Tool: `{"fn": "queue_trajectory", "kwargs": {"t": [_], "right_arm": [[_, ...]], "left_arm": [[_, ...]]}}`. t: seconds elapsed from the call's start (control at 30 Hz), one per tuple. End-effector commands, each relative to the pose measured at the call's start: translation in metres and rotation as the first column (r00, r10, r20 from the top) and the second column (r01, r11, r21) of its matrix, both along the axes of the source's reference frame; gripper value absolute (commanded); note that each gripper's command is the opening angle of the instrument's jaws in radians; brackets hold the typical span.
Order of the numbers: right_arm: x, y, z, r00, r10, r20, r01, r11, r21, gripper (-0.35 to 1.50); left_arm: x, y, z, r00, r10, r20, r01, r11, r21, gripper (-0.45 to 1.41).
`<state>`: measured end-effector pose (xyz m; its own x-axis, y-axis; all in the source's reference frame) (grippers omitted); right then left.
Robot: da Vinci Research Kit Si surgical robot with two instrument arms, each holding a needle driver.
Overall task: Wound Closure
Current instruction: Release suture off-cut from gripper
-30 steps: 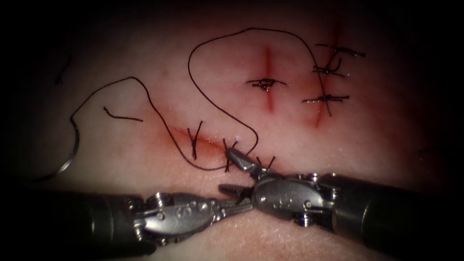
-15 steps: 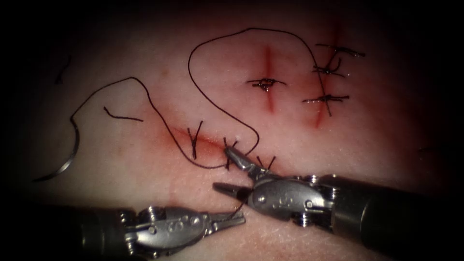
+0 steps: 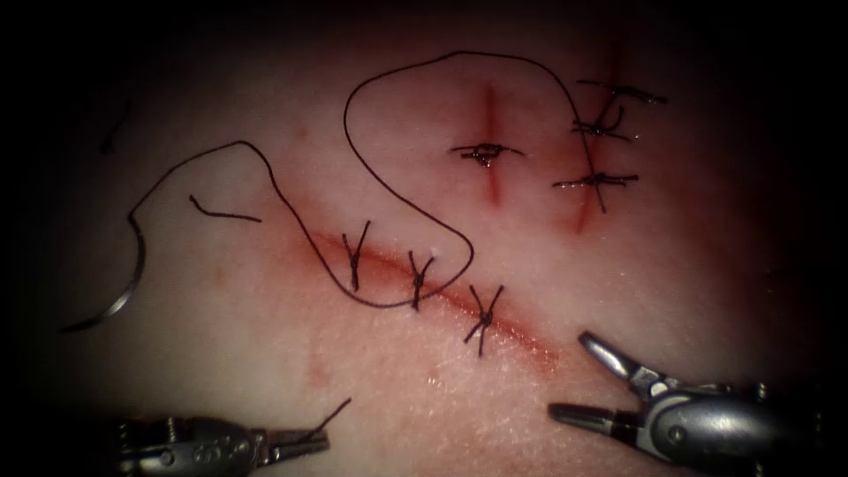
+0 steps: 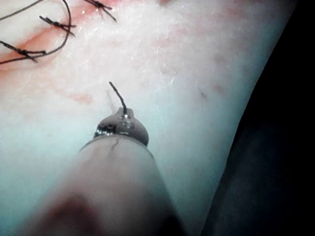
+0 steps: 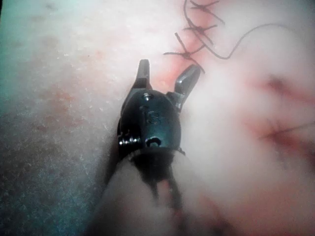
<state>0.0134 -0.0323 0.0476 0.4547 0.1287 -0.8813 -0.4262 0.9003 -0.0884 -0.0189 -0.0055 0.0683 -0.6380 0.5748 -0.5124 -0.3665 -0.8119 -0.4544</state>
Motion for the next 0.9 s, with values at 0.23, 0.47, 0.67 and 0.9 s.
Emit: {"fn": "queue_trajectory", "kwargs": {"t": [0.23,0.47,0.67,0.9], "right_arm": [[-0.0003,-0.0004,-0.0001,0.999,0.032,0.031,-0.032,0.999,-0.002,1.31],[0.0000,-0.0011,-0.0003,0.999,0.049,0.018,-0.049,0.999,0.022,1.30],[0.0033,-0.0016,-0.0013,0.988,0.112,-0.102,-0.089,0.974,0.209,0.24],[0.0139,-0.0016,-0.0009,0.978,0.126,-0.164,-0.077,0.957,0.278,-0.35]], "left_arm": [[0.0014,-0.0002,0.0029,0.987,0.065,-0.147,-0.062,0.998,0.029,1.18],[0.0027,-0.0002,0.0031,0.983,0.069,-0.171,-0.069,0.998,0.009,1.06],[0.0025,-0.0003,0.0030,0.995,0.065,-0.073,-0.056,0.992,0.116,-0.39],[0.0023,-0.0005,0.0031,0.995,0.074,-0.069,-0.066,0.992,0.109,0.10]]}}
